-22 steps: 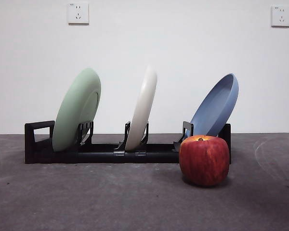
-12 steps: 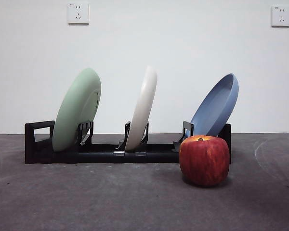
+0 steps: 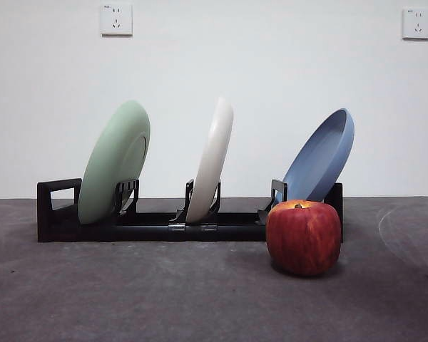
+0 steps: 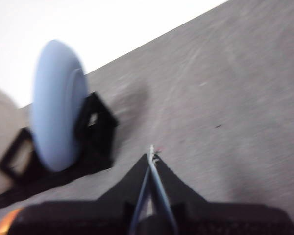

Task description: Take the green plate from the plate rack,put the plate on the table,take the apple from the table,put the apple in the plate

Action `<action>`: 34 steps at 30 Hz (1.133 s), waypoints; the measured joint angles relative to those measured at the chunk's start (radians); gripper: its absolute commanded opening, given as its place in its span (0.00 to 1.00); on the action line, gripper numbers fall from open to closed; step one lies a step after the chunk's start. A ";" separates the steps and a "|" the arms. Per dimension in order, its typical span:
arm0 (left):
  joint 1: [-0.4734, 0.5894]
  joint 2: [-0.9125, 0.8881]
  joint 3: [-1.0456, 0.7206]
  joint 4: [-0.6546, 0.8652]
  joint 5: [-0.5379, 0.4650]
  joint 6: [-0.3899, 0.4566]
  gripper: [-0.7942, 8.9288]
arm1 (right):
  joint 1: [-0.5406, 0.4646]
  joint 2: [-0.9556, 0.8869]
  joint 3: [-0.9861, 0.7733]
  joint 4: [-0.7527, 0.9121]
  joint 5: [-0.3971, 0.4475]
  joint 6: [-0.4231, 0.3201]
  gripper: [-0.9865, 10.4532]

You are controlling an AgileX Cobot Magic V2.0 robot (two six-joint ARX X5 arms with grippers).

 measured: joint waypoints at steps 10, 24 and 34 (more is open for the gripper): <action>0.000 0.180 0.297 -0.166 0.096 -0.037 0.08 | 0.000 0.200 0.316 -0.108 -0.125 0.035 0.08; 0.000 0.649 1.044 -0.569 0.379 0.133 0.08 | 0.000 0.731 0.984 -0.439 -0.644 -0.112 0.08; -0.002 0.948 1.538 -1.048 0.388 0.399 0.08 | 0.130 0.928 1.314 -0.832 -0.639 -0.346 0.09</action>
